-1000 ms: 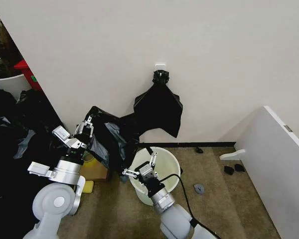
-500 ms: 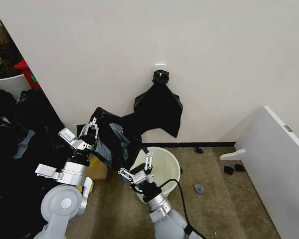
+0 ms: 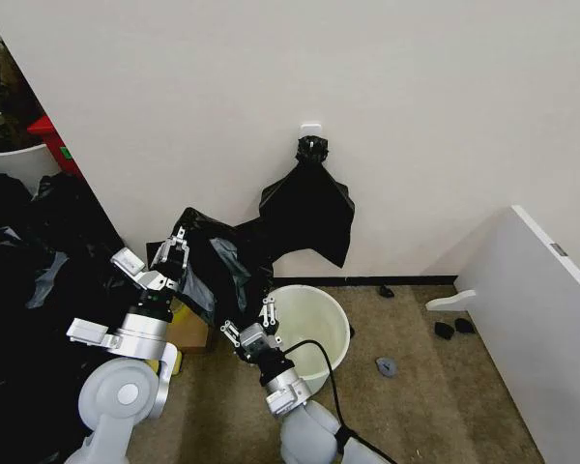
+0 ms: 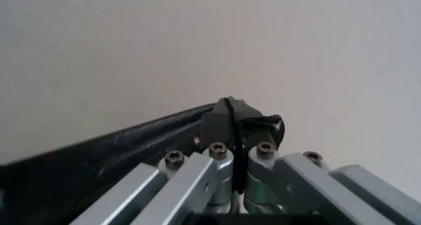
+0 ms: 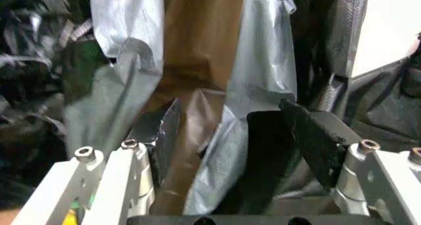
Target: Place the garbage bag over the trash bin.
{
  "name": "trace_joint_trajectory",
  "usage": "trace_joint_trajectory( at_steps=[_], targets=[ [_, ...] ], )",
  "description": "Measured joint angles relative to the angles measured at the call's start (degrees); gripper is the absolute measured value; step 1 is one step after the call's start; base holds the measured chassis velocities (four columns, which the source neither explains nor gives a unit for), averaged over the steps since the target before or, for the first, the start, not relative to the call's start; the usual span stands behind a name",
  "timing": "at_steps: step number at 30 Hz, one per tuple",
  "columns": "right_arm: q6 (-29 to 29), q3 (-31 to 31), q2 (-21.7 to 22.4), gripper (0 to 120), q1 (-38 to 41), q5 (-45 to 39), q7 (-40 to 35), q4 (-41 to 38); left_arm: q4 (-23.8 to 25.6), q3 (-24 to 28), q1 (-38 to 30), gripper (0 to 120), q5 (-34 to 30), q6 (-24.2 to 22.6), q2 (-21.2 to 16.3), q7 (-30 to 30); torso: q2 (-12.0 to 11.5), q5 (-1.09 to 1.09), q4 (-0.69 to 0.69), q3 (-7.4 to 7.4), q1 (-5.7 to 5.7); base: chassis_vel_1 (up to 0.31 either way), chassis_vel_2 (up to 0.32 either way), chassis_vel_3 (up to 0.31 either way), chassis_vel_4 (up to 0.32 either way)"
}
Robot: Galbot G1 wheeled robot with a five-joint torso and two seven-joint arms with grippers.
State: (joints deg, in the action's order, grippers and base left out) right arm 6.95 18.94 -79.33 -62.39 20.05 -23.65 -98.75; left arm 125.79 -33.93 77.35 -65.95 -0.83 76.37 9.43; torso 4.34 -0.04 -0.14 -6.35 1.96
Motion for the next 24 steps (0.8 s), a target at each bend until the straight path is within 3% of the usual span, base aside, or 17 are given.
trace_joint_trajectory(
  at_steps=[12, 19, 24],
  targets=[
    [-4.79, -0.66, -1.88, 21, 0.64, 2.78, -3.93, 1.30, 0.59, -0.06, -0.19, 0, -0.68, 0.10, -0.30, 0.00, 0.00, 0.00, 0.00, 0.00, 0.00, 0.000, 0.000, 0.000, 0.000],
    [-3.16, 0.36, -1.01, 52, -0.47, -1.68, -3.57, -0.32, -0.26, 0.06, -0.26, 0, -0.65, 0.20, -0.21, 0.06, 0.00, -0.02, 0.01, 0.00, 0.00, 0.000, 0.000, 0.000, 0.000],
    [-3.65, 0.52, -1.35, 66, -0.27, -3.81, -3.46, -0.24, -0.26, 0.08, -0.22, 0, -0.57, 0.21, -0.18, 0.07, 0.00, -0.03, 0.01, 0.00, 0.00, 0.000, 0.000, 0.000, 0.000]
  ],
)
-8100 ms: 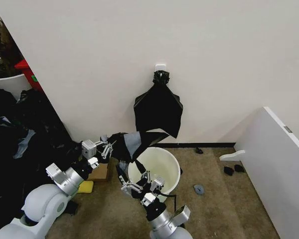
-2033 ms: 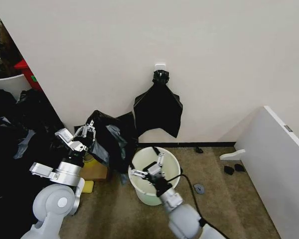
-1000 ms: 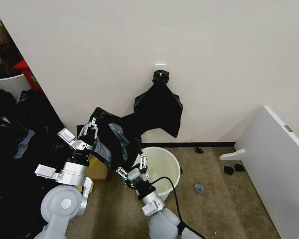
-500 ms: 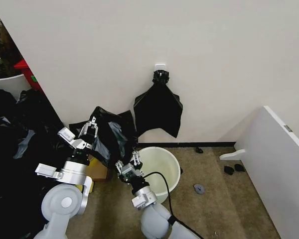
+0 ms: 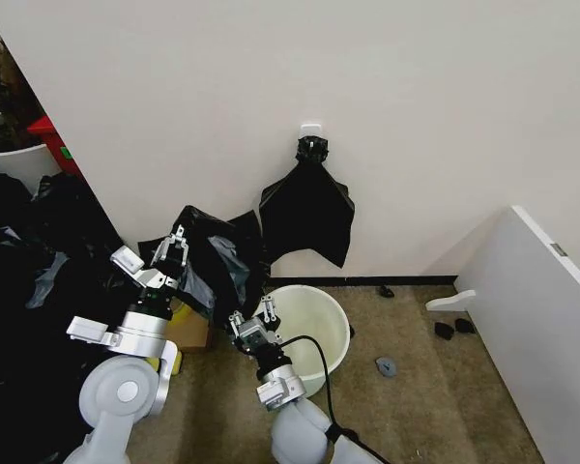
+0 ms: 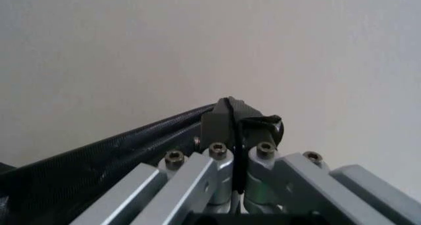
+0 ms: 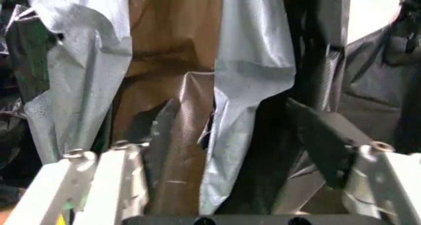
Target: Place the garbage bag over the trash bin.
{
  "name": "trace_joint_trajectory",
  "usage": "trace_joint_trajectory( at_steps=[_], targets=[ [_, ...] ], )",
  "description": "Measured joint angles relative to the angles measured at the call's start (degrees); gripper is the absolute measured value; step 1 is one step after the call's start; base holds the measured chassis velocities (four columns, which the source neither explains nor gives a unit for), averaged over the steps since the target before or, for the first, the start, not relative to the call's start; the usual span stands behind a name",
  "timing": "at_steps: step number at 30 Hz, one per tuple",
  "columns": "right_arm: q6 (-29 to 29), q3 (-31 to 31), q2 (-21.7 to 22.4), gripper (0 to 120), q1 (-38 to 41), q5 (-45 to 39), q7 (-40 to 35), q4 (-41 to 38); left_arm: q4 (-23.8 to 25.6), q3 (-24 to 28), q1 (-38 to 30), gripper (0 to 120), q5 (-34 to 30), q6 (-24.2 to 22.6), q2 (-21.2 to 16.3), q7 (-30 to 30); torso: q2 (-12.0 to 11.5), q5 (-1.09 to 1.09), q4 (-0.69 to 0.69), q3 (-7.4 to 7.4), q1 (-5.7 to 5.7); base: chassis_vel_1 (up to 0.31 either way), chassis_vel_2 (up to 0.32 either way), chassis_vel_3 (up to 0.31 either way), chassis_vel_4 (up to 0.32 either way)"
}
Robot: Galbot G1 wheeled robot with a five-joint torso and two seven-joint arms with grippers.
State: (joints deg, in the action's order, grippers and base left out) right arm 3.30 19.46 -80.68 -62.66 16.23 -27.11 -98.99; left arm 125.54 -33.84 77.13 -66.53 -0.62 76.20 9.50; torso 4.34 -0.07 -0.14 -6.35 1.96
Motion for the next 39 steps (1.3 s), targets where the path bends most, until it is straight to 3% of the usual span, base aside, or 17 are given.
trace_joint_trajectory(
  at_steps=[2, 4, 10, 12, 15, 17, 22, 27, 32, 35, 36, 39],
  targets=[
    [-0.68, -0.04, -0.36, 77, 0.25, -0.21, -0.12, 0.49, 0.14, 0.00, 0.11, 0, 0.03, 0.01, 0.03, 0.00, 0.00, -0.01, 0.00, 0.00, 0.00, 0.000, 0.000, 0.000, 0.000],
    [-0.95, -0.08, -0.49, 78, 0.32, -0.20, -0.20, 0.66, 0.21, -0.01, 0.15, 0, 0.03, 0.01, 0.05, 0.00, 0.00, -0.01, 0.00, 0.00, 0.00, 0.000, 0.000, 0.000, 0.000],
    [-3.13, -0.69, -1.86, 54, 0.93, 1.23, -0.91, 1.98, 1.15, -0.03, 0.42, 0, 0.02, 0.02, 0.21, 0.00, 0.00, -0.02, 0.00, 0.00, 0.00, 0.000, 0.000, 0.000, 0.000],
    [-3.36, -0.74, -1.98, 53, 0.99, 1.36, -0.97, 2.10, 1.31, -0.03, 0.45, 0, -0.01, 0.02, 0.21, 0.00, 0.00, -0.02, 0.00, 0.00, 0.00, 0.000, 0.000, 0.000, 0.000],
    [-4.51, -1.04, -2.29, 35, 1.24, 1.53, -1.27, 2.58, 2.12, -0.07, 0.64, 0, -0.23, 0.03, 0.19, 0.04, 0.00, 0.06, -0.01, 0.00, 0.00, 0.000, 0.000, 0.000, 0.000],
    [-4.61, -1.12, -2.30, 33, 1.24, 1.53, -1.33, 2.62, 2.19, -0.08, 0.68, 0, -0.24, 0.03, 0.19, 0.05, 0.00, 0.07, -0.01, 0.00, 0.00, 0.000, 0.000, 0.000, 0.000],
    [-4.89, -1.96, -2.36, 9, 1.06, 1.48, -1.71, 2.50, 2.33, -0.12, 0.81, 0, -0.26, 0.03, 0.22, 0.07, 0.00, 0.10, -0.01, 0.00, 0.00, 0.000, 0.000, 0.000, 0.000],
    [-4.03, -2.64, -1.97, 0, 0.79, 1.32, -1.67, 1.85, 2.28, -0.40, 0.78, 0, -0.28, 0.08, 0.05, 0.10, 0.00, 0.08, -0.01, 0.00, 0.00, 0.000, 0.000, 0.000, 0.000],
    [4.34, -3.98, 1.44, 0, -0.07, -4.98, 3.71, -1.04, 1.01, -1.17, 0.53, 0, -0.36, 0.30, -0.78, 0.13, 0.00, 0.05, -0.01, 0.00, 0.00, 0.000, 0.000, 0.000, 0.000],
    [12.32, -4.55, 5.09, 0, -1.36, -16.89, 14.56, -6.13, -0.64, -1.58, -0.06, 0, -0.37, 0.59, -1.82, 0.29, 0.00, 0.04, -0.01, 0.00, 0.00, 0.000, 0.000, 0.000, 0.000],
    [12.32, -4.55, 5.09, 0, -1.36, -16.89, 14.56, -6.13, -0.64, -1.58, -0.06, 0, -0.37, 0.59, -1.82, 0.29, 0.00, 0.04, -0.01, 0.00, 0.00, 0.000, 0.000, 0.000, 0.000],
    [18.59, -5.71, 8.64, 0, -3.05, -31.09, 25.77, -12.65, -2.49, -1.79, -0.65, 0, -0.04, 0.83, -2.99, 1.03, 0.00, 0.05, 0.00, 0.00, 0.00, 0.000, 0.000, 0.000, 0.000]
  ],
)
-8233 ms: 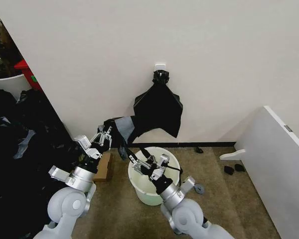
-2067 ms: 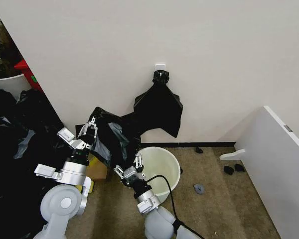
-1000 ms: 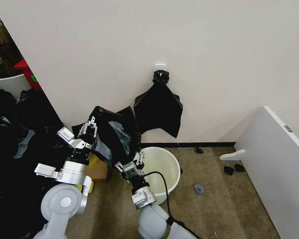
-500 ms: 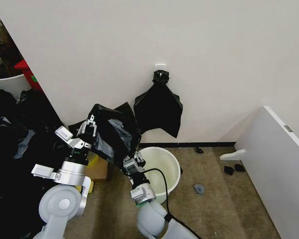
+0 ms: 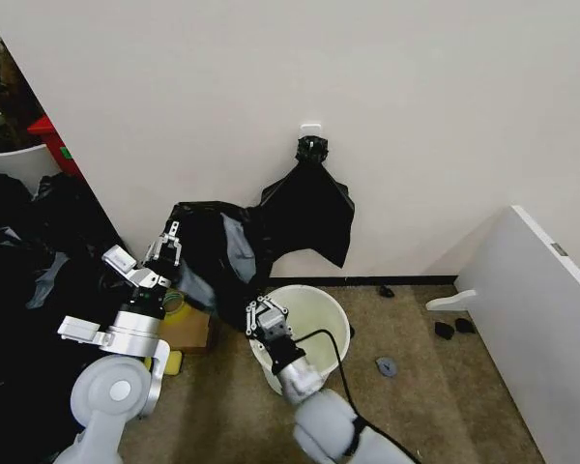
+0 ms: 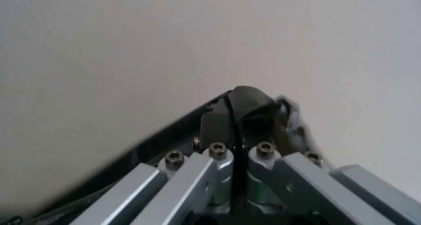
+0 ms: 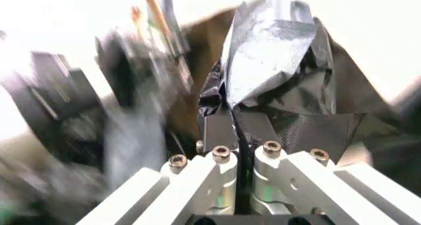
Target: Place the garbage bag over the trash bin.
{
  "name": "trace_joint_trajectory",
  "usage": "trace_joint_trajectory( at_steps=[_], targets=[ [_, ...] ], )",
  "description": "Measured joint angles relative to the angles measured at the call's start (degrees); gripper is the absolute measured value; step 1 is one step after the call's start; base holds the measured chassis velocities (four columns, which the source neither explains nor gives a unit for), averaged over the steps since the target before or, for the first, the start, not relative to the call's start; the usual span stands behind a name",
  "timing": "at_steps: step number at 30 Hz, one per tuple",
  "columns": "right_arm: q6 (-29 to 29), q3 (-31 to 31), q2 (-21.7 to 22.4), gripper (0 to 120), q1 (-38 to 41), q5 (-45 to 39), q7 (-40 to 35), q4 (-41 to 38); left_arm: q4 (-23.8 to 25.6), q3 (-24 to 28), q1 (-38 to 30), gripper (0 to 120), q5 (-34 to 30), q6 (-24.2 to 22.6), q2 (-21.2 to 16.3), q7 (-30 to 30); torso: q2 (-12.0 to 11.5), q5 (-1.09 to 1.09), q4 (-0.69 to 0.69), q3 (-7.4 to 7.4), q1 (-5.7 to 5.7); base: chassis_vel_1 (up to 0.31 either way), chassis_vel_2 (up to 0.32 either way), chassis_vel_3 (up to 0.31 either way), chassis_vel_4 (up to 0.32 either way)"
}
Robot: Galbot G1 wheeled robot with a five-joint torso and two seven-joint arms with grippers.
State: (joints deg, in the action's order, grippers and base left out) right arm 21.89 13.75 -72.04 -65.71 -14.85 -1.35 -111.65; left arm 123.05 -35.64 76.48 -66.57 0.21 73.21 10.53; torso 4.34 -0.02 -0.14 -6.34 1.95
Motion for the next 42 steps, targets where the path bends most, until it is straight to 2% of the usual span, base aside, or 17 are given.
trace_joint_trajectory(
  at_steps=[1, 3, 5, 8, 9, 12, 15, 16, 24, 25, 28, 30, 33, 35, 37, 38, 42],
  targets=[
    [0.00, 0.00, 0.00, 0, 0.00, 0.00, 0.00, 0.00, 0.00, 0.00, 0.00, 0, 0.00, 0.00, 0.00, 0.00, 0.00, 0.00, 0.00, 0.00, 0.00, 0.000, 0.000, 0.000, 0.000],
    [0.87, -0.48, 1.27, 0, -0.77, -5.40, 2.70, -2.68, -0.81, 0.00, -0.23, 0, 0.61, 0.12, -0.49, 0.37, 0.00, 0.00, -0.01, 0.00, 0.00, 0.000, 0.000, 0.000, 0.000],
    [0.23, -1.41, 2.75, 0, -1.66, -13.73, 4.10, -7.23, -1.95, 0.33, -0.68, 0, 1.80, 0.32, -1.60, 0.96, 0.00, 0.00, 0.00, 0.00, -0.01, 0.000, 0.000, 0.000, 0.000],
    [-1.10, -2.10, 3.08, 0, -1.86, -16.45, 3.36, -9.04, -2.32, 0.78, -0.83, 0, 2.71, 0.41, -2.26, 1.44, 0.00, -0.01, -0.01, 0.00, 0.00, 0.000, 0.000, 0.000, 0.000],
    [-2.23, -2.82, 3.14, 0, -1.90, -18.24, 2.18, -10.16, -2.52, 1.14, -0.85, 7, 3.76, 0.60, -2.77, 2.19, 0.00, 0.00, -0.01, 0.00, 0.00, 0.000, 0.000, 0.000, 0.000],
    [-3.70, -3.67, 3.11, 0, -1.90, -20.10, 0.11, -11.28, -2.59, 1.36, -0.83, 13, 5.42, 1.18, -3.41, 3.33, 0.00, 0.00, 0.00, 0.00, 0.00, 0.000, 0.000, 0.000, 0.000],
    [-5.64, -4.71, 2.87, 0, -1.87, -22.89, -2.95, -12.90, -2.49, 0.60, -0.67, 30, 6.82, 2.73, -3.95, 4.18, 0.00, 0.00, -0.01, 0.00, 0.00, 0.000, 0.000, 0.000, 0.000],
    [-5.64, -4.71, 2.87, 0, -1.87, -22.89, -2.95, -12.90, -2.49, 0.60, -0.67, 30, 6.82, 2.73, -3.95, 4.18, 0.00, 0.00, -0.01, 0.00, 0.00, 0.000, 0.000, 0.000, 0.000],
    [-6.89, -7.57, 1.50, 0, -1.42, -23.83, -5.37, -12.37, -0.26, -1.46, 1.39, 61, 6.56, 3.82, -4.40, 4.42, 0.00, -0.01, 0.00, 0.00, 0.00, 0.000, 0.000, 0.000, 0.000],
    [-6.89, -7.57, 1.50, 0, -1.42, -23.83, -5.37, -12.37, -0.26, -1.46, 1.39, 61, 6.56, 3.82, -4.40, 4.42, 0.00, -0.01, 0.00, 0.00, 0.00, 0.000, 0.000, 0.000, 0.000],
    [-6.74, -8.67, 0.60, 0, -0.22, -23.44, -5.34, -10.50, 2.81, -1.22, 3.26, 76, 5.69, 1.77, -4.27, 1.00, 0.00, 0.00, 0.01, 0.00, 0.00, 0.000, 0.000, 0.000, 0.000],
    [-6.67, -8.84, 0.37, 0, 0.12, -23.35, -5.22, -10.03, 3.87, -0.89, 3.88, 79, 5.73, 0.57, -4.23, -0.76, 0.00, 0.00, 0.01, 0.00, 0.01, 0.000, 0.000, 0.000, 0.000],
    [-6.07, -8.85, -0.08, 0, 0.65, -22.57, -3.55, -8.92, 6.19, 1.00, 5.94, 94, 7.48, -5.40, -3.97, -6.60, 0.00, 0.00, 0.00, 0.00, 0.00, 0.000, 0.000, 0.000, 0.000],
    [-5.80, -8.73, -0.14, 0, 0.66, -22.23, -2.81, -8.69, 6.23, 1.47, 6.22, 97, 7.88, -7.26, -3.79, -7.63, 0.00, -0.01, 0.00, 0.00, 0.00, 0.000, 0.000, 0.000, 0.000],
    [-5.13, -8.58, -0.20, 0, 0.70, -21.62, -0.96, -8.35, 4.92, 2.28, 5.90, 100, 8.09, -10.97, -3.03, -9.39, 0.00, 0.01, 0.00, 0.00, 0.00, 0.000, 0.000, 0.000, 0.000],
    [-5.13, -8.58, -0.20, 0, 0.70, -21.62, -0.96, -8.35, 4.92, 2.28, 5.90, 100, 8.09, -10.97, -3.03, -9.39, 0.00, 0.01, 0.00, 0.00, 0.00, 0.000, 0.000, 0.000, 0.000],
    [-4.12, -9.18, 0.59, 0, 1.24, -21.74, 2.36, -8.08, -1.33, 2.77, 3.65, 100, 7.06, -13.68, -1.80, -10.56, 0.00, -0.01, -0.01, 0.00, 0.01, 0.000, 0.000, 0.000, 0.000]
  ],
)
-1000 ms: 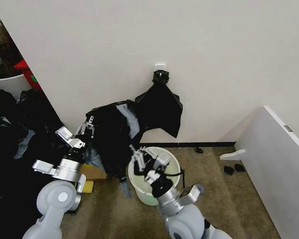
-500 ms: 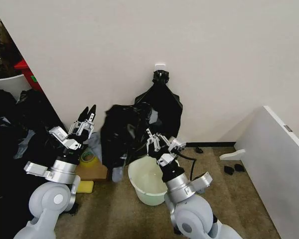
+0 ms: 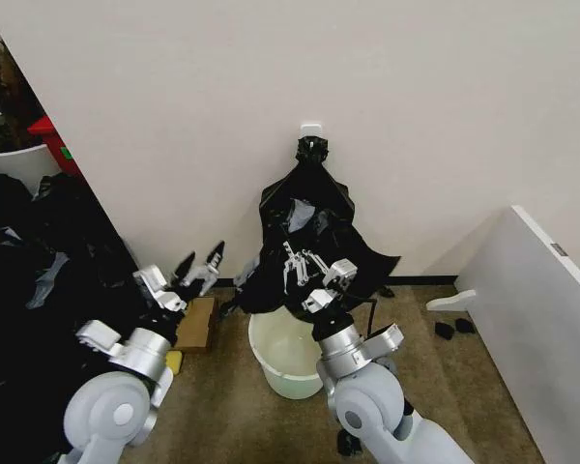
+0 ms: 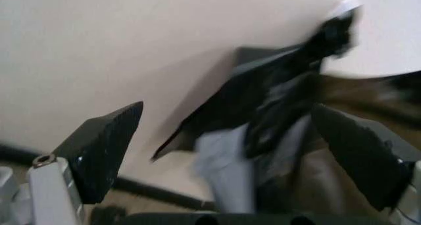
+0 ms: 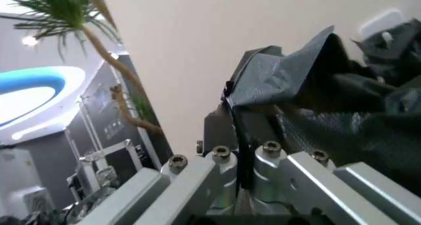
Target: Place the garbage bag over the trash bin.
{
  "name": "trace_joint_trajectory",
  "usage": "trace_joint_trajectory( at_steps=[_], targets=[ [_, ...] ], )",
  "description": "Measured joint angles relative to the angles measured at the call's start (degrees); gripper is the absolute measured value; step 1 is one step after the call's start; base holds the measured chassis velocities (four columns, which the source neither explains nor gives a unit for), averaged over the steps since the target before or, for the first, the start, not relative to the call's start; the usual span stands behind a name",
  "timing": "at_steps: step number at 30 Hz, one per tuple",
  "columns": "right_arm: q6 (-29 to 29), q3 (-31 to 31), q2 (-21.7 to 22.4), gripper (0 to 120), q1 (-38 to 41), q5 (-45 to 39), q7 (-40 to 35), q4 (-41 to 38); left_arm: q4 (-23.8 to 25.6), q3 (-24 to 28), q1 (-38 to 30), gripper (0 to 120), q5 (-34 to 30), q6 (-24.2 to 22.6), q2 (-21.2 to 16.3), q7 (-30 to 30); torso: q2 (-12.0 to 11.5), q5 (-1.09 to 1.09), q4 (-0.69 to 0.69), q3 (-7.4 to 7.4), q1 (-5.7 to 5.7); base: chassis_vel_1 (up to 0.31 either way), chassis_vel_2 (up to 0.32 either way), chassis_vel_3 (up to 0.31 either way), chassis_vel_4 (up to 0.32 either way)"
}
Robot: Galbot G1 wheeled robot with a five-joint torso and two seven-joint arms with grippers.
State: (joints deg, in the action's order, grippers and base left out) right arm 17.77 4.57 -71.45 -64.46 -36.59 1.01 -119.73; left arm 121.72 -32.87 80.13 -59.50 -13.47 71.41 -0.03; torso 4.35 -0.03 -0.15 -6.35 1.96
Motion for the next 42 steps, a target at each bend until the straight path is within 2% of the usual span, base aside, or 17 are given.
trace_joint_trajectory(
  at_steps=[3, 5, 12, 19, 23, 24, 26, 28, 30, 31, 33, 35, 37, 40, 42],
  targets=[
    [0.47, -0.24, 0.63, 0, 0.27, -0.66, 1.88, 0.05, -2.15, 0.43, -0.61, 100, 0.05, -0.79, 0.32, 0.15, 0.00, -0.01, 0.00, 0.00, 0.00, 0.000, 0.000, 0.000, 0.000],
    [1.01, -0.38, 1.45, 0, 0.62, -2.13, 5.66, 0.25, -3.97, 1.16, -1.16, 100, 0.19, -2.03, 0.62, 0.79, 0.00, 0.00, 0.00, 0.00, 0.00, 0.000, 0.000, 0.000, 0.000],
    [2.13, -0.30, 2.91, 0, 1.50, -3.19, 13.56, 1.41, -6.17, 2.77, -1.73, 100, 1.17, -4.25, 0.94, 3.82, 0.00, 0.00, 0.00, 0.00, 0.00, 0.000, 0.000, 0.000, 0.000],
    [2.28, -0.15, 2.64, 0, 1.66, -2.75, 14.27, 1.65, -6.65, 3.16, -1.38, 97, 2.15, -4.48, 0.95, 5.02, 0.00, 0.00, 0.00, 0.00, 0.00, 0.000, 0.000, 0.000, 0.000],
    [2.34, -0.34, 2.46, 0, 1.75, -2.35, 14.09, 1.73, -6.11, 3.08, -0.69, 80, 1.28, -5.71, 1.70, 5.04, 0.00, 0.01, 0.00, 0.00, 0.00, 0.000, 0.000, 0.000, 0.000],
    [2.34, -0.34, 2.46, 0, 1.75, -2.35, 14.09, 1.73, -6.11, 3.08, -0.69, 80, 1.28, -5.71, 1.70, 5.04, 0.00, 0.01, 0.00, 0.00, 0.00, 0.000, 0.000, 0.000, 0.000],
    [2.34, -0.51, 2.38, 0, 1.73, -2.34, 13.94, 1.58, -6.07, 3.23, -0.32, 69, 1.02, -6.11, 2.63, 5.04, 0.00, 0.00, 0.01, 0.00, 0.00, 0.000, 0.000, 0.000, 0.000],
    [2.34, -0.52, 2.32, 0, 1.67, -2.33, 13.88, 1.47, -6.08, 3.34, -0.19, 65, 0.91, -6.19, 3.07, 5.04, 0.00, 0.00, 0.00, 0.00, 0.00, 0.000, 0.000, 0.000, 0.000],
    [2.34, -0.54, 2.11, 0, 1.52, -2.24, 13.71, 1.21, -6.10, 3.61, 0.13, 54, 0.37, -6.37, 3.98, 4.99, 0.00, 0.00, 0.00, 0.00, 0.00, 0.000, 0.000, 0.000, 0.000],
    [2.34, -0.54, 2.11, 0, 1.52, -2.24, 13.71, 1.21, -6.10, 3.61, 0.13, 54, 0.37, -6.37, 3.98, 4.99, 0.00, 0.00, 0.00, 0.00, 0.00, 0.000, 0.000, 0.000, 0.000],
    [2.33, -0.64, 1.91, 0, 1.47, -2.00, 13.54, 1.16, -6.01, 3.74, 0.44, 45, -0.04, -6.48, 4.51, 4.96, 0.00, 0.00, 0.01, 0.00, 0.00, 0.000, 0.000, 0.000, 0.000],
    [2.33, -0.70, 1.84, 0, 1.46, -1.90, 13.44, 1.16, -5.85, 3.74, 0.54, 41, -0.32, -6.55, 4.59, 4.96, 0.00, 0.00, 0.00, 0.00, 0.00, 0.000, 0.000, 0.000, 0.000],
    [2.32, -0.81, 1.82, 0, 1.45, -1.75, 13.15, 1.20, -5.38, 3.58, 0.70, 30, -1.03, -6.77, 4.59, 4.97, 0.00, 0.00, 0.00, 0.00, 0.00, 0.000, 0.000, 0.000, 0.000],
    [2.31, -0.97, 1.81, 0, 1.50, -1.64, 12.82, 1.39, -5.13, 3.31, 0.72, 23, -1.19, -6.87, 4.52, 4.97, 0.00, 0.00, 0.00, 0.00, 0.00, 0.000, 0.000, 0.000, 0.000],
    [2.31, -1.42, 1.82, 0, 1.70, -1.05, 11.22, 2.10, -4.63, 2.53, 0.69, 14, -1.25, -6.87, 4.16, 4.97, 0.00, 0.00, 0.01, 0.00, 0.00, 0.000, 0.000, 0.000, 0.000]
  ],
)
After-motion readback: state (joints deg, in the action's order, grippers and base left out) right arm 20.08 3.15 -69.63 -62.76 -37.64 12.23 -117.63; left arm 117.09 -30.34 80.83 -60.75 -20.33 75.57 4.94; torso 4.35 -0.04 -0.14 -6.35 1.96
